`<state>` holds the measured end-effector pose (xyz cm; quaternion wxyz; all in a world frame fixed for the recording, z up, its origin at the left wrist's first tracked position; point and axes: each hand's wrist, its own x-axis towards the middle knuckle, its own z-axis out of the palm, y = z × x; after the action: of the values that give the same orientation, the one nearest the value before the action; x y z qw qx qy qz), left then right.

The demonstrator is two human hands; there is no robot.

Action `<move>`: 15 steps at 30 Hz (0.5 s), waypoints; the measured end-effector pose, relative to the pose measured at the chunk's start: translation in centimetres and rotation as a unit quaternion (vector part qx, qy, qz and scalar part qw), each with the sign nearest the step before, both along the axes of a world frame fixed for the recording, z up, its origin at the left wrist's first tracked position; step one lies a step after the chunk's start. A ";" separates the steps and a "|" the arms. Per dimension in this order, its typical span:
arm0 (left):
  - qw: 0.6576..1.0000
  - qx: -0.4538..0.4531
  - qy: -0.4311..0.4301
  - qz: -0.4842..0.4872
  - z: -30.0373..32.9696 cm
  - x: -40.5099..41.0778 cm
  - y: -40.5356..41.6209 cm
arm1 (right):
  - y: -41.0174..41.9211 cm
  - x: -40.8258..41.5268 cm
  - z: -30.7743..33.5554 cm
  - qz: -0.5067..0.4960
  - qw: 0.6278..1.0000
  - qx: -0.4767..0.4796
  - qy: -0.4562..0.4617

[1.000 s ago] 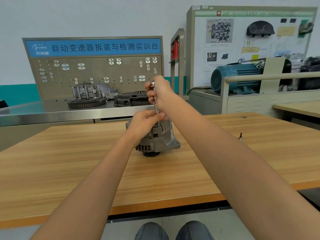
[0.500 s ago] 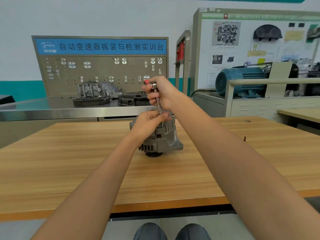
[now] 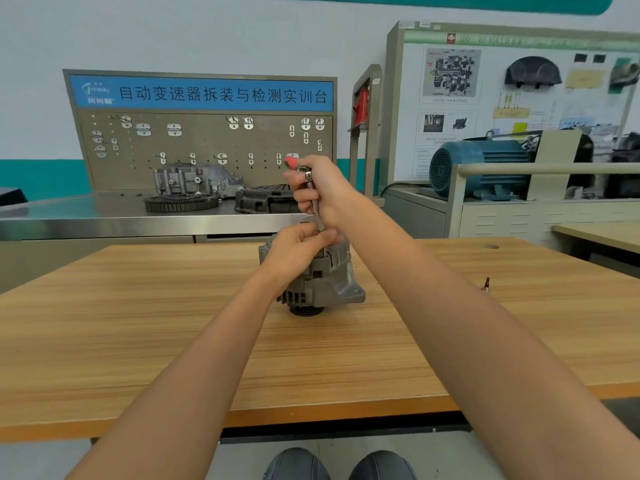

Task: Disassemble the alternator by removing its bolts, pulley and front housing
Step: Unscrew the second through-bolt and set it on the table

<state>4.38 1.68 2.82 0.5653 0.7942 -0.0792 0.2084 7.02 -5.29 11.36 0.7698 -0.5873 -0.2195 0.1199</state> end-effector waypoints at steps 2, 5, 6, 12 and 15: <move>0.999 0.013 0.000 0.036 -0.1 0.0 0.1 | 1.2 -0.8 -0.7 -0.150 0.988 0.034 -0.024; 0.997 0.030 0.019 0.067 -0.2 0.4 0.0 | 2.2 -0.9 -1.5 -0.285 0.952 0.104 -0.045; 0.997 0.030 0.018 0.070 -0.1 0.4 0.0 | 2.1 -0.7 -1.3 -0.280 0.954 0.104 -0.038; 1.000 0.011 0.013 0.000 -0.2 0.3 0.0 | -0.6 1.1 0.2 0.063 0.998 0.007 0.023; 1.000 0.004 0.007 -0.002 -0.2 0.5 0.1 | -0.2 0.7 0.0 0.014 0.999 0.022 0.029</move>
<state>4.84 1.75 2.62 0.5630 0.7977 -0.0779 0.2015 7.69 -5.53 11.38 0.7866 -0.5636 -0.2076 0.1430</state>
